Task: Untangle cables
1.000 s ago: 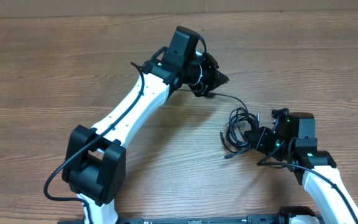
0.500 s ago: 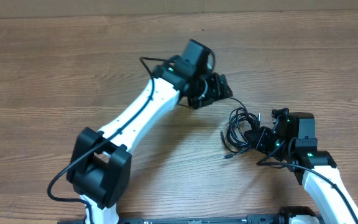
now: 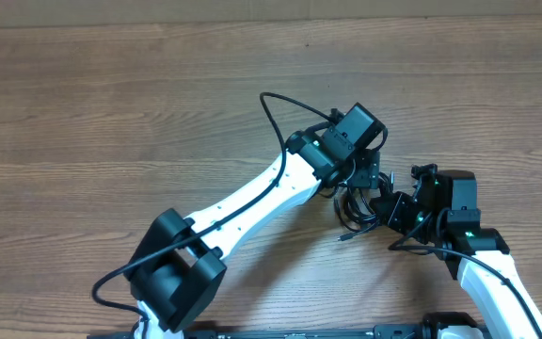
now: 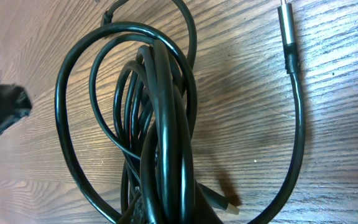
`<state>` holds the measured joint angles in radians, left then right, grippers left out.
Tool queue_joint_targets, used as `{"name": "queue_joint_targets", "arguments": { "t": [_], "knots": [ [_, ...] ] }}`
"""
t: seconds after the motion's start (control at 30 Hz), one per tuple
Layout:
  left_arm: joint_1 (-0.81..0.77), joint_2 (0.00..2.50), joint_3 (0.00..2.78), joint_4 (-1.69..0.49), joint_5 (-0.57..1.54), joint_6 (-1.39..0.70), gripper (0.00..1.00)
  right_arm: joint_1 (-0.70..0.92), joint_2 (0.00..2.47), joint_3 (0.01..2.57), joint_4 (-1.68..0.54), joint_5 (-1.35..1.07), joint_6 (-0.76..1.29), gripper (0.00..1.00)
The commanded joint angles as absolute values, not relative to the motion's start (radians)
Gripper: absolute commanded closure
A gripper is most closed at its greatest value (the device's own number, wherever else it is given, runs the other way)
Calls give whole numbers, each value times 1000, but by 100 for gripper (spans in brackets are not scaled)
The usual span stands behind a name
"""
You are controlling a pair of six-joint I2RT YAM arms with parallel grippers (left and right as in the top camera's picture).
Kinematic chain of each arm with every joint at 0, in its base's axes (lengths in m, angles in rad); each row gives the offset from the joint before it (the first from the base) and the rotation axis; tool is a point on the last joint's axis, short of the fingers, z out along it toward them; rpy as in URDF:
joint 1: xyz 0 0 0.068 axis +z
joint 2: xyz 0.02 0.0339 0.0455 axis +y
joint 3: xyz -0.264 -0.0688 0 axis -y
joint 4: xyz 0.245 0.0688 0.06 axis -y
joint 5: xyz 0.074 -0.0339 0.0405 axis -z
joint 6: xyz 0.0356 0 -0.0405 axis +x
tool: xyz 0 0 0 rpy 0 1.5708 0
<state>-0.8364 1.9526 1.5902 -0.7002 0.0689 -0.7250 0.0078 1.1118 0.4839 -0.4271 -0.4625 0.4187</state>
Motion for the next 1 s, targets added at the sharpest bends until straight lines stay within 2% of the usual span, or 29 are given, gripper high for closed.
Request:
{"name": "queue_joint_targets", "arguments": {
  "t": [0.0, 0.07, 0.17, 0.23, 0.27, 0.43, 0.6, 0.97],
  "knots": [
    [-836, 2035, 1605, -705, 19, -722, 32, 7, 1108, 484, -421, -460, 414, 96],
    [-836, 2069, 1605, -707, 33, -741, 46, 7, 1108, 484, -422, -460, 414, 96],
    [-839, 2103, 1605, -699, 105, -764, 57, 7, 1108, 484, -422, -460, 414, 96],
    [-838, 2117, 1605, -699, 132, -764, 80, 7, 1108, 484, -422, -460, 414, 96],
    [-838, 2119, 1605, -701, 132, -764, 95, 7, 1108, 484, -422, -460, 414, 96],
    [-825, 2115, 1605, -700, 134, -778, 96, 7, 1108, 484, -438, -460, 414, 96],
    [-782, 2111, 1617, -701, 231, -789, 96, 7, 1108, 484, -487, -440, 414, 96],
    [-567, 2111, 1654, -641, 715, -793, 96, 7, 1109, 464, -533, -332, 414, 96]
  ]
}}
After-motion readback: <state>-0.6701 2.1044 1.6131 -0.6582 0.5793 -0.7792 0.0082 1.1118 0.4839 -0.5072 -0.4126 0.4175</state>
